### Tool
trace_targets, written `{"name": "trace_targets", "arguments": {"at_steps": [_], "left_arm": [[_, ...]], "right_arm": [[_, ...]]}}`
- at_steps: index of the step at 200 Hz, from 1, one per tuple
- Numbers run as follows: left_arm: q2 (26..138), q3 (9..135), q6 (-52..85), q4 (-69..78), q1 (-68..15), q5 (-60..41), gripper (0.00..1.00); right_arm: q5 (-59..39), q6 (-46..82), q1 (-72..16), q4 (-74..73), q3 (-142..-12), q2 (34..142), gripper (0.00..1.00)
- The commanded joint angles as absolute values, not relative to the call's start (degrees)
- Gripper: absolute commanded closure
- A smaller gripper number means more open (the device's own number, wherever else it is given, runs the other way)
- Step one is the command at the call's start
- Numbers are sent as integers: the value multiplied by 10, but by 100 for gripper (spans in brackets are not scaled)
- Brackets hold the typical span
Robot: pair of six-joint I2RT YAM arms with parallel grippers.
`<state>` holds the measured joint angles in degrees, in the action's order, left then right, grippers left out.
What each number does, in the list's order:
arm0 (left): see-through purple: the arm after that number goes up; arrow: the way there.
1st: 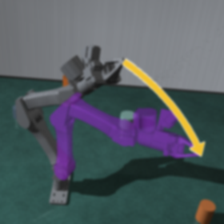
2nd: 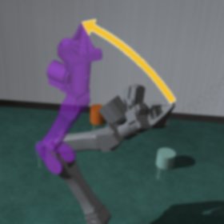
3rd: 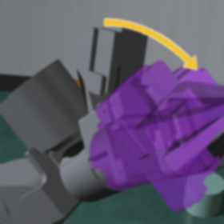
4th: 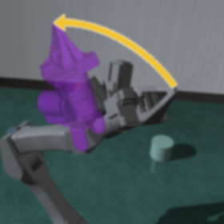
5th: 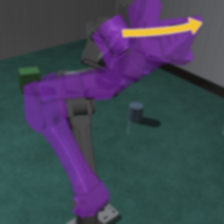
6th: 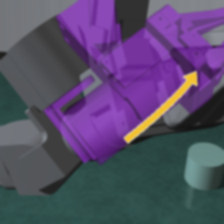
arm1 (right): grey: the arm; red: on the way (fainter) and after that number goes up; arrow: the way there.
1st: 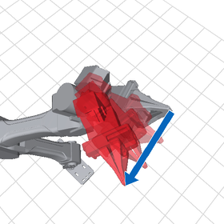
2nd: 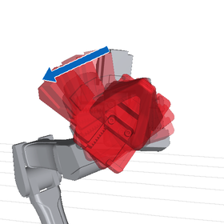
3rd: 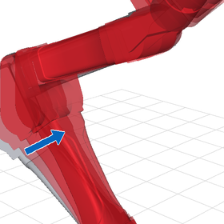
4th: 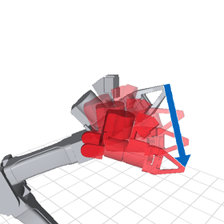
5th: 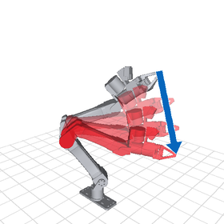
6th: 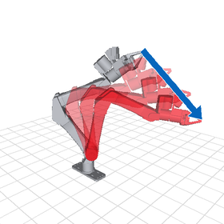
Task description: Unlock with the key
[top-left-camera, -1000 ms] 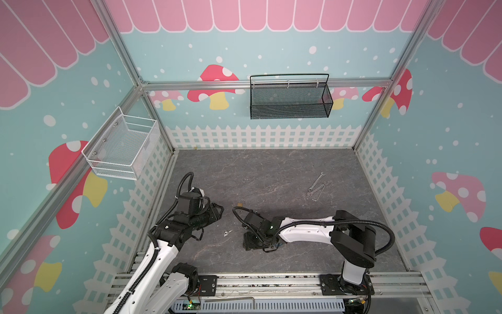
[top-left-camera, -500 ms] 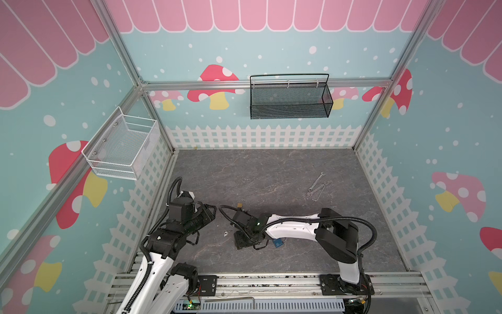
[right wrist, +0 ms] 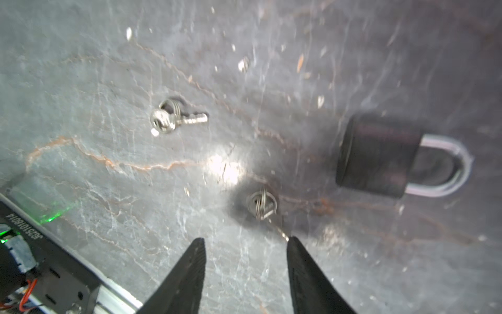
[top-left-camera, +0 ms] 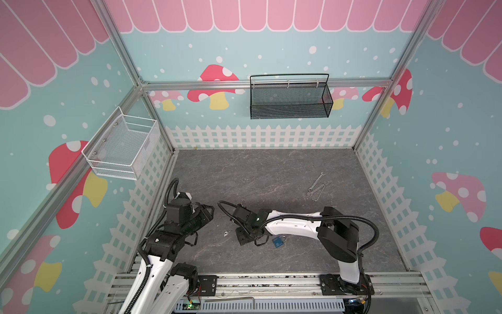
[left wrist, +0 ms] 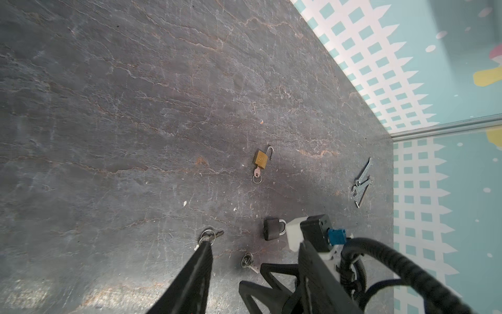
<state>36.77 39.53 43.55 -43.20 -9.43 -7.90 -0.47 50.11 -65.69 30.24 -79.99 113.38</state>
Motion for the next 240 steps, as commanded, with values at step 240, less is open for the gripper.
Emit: {"name": "trace_targets", "arguments": {"at_steps": [240], "left_arm": [[356,399,473,-451,-87,-74,49]], "right_arm": [[38,427,-651,320,-851,1186,91]]}}
